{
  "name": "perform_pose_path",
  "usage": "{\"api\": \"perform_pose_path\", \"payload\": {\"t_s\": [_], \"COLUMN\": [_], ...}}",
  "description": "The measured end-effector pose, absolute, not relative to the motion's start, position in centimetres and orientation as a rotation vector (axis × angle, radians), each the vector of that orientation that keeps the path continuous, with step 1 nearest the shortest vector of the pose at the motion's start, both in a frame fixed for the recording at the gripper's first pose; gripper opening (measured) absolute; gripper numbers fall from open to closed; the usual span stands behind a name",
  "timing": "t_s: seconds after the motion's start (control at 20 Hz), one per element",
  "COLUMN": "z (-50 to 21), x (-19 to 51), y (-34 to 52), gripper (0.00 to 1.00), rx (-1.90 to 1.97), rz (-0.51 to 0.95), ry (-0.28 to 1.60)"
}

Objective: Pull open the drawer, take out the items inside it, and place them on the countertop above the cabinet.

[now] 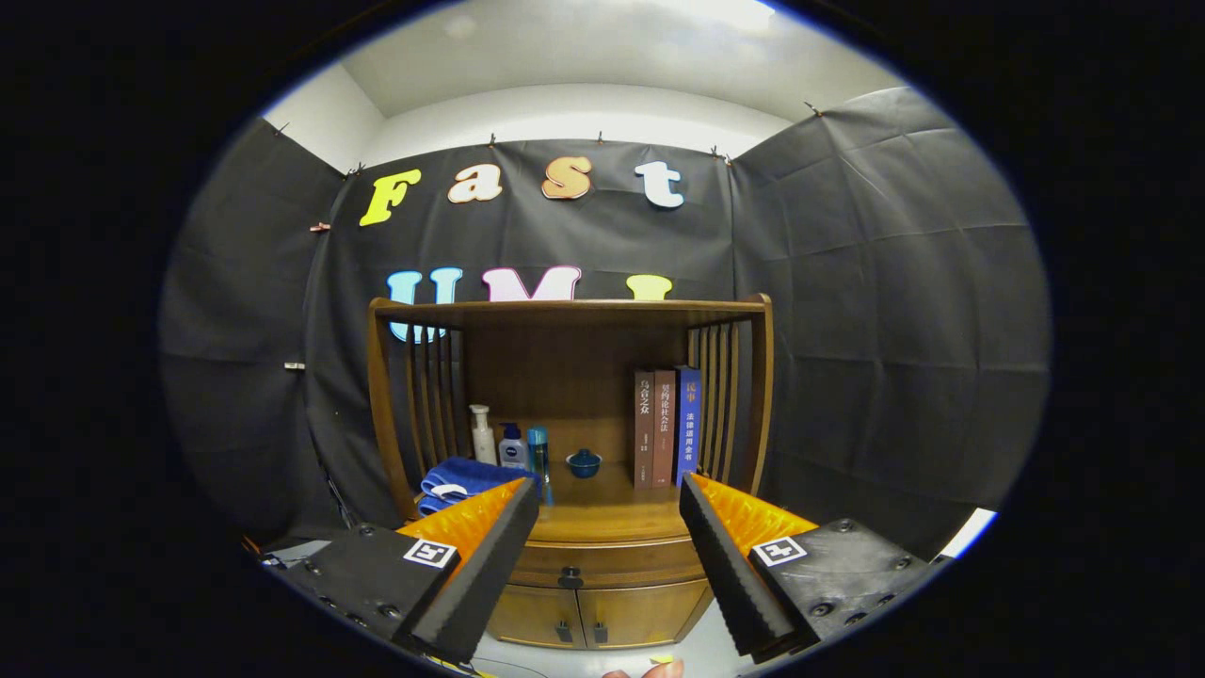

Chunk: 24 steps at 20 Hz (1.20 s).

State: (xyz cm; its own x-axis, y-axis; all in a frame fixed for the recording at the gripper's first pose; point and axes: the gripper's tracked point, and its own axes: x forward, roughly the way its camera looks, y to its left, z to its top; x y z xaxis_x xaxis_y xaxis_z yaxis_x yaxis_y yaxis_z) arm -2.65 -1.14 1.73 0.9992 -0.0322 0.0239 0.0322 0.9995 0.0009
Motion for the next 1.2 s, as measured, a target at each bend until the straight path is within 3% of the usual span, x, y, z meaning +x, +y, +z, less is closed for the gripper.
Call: {"api": "perform_pose_path", "payload": {"t_s": [1.2], "z": [-0.1], "x": [-1.4], "y": [1.5], "gripper": [0.98], "rx": [-0.027], "rz": [0.015], "ry": [0.021]}}
